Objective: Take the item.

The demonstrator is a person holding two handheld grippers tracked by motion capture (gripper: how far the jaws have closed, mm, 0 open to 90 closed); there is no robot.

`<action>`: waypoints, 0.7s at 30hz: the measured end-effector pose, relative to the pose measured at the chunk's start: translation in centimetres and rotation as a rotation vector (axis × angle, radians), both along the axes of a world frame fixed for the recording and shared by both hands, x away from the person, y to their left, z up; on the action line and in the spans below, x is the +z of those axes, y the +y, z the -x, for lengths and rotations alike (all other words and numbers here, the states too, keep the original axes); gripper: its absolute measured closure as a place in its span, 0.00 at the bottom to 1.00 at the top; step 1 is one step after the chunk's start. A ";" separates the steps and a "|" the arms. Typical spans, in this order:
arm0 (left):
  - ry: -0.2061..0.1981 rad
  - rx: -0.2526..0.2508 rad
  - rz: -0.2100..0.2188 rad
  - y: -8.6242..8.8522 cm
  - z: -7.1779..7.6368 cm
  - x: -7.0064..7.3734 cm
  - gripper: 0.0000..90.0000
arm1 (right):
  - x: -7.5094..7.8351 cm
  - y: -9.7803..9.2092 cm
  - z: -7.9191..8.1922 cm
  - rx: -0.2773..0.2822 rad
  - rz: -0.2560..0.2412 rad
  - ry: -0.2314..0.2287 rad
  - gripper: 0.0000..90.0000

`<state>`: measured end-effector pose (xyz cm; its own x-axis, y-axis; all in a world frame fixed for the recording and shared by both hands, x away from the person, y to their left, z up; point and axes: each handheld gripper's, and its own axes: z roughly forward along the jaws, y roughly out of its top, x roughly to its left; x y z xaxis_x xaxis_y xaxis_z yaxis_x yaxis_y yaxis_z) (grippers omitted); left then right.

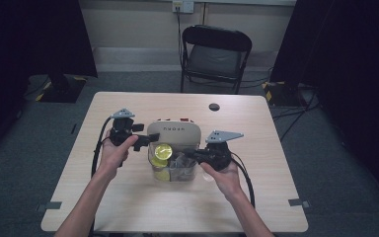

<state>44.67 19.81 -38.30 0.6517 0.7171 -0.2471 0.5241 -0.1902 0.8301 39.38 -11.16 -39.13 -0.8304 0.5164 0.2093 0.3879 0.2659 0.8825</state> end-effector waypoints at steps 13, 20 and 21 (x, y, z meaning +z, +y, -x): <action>0.005 0.000 0.005 0.0 0.0 -0.1 0.17 | 1.0 -0.2 0.1 0.001 -0.023 -0.019 1.00; 0.006 -0.001 0.006 0.0 0.0 -0.1 0.17 | 1.4 -0.4 0.2 -0.004 -0.032 -0.026 1.00; 0.006 -0.001 0.005 0.0 0.0 -0.1 0.17 | 1.6 -0.5 0.2 -0.005 -0.037 -0.029 1.00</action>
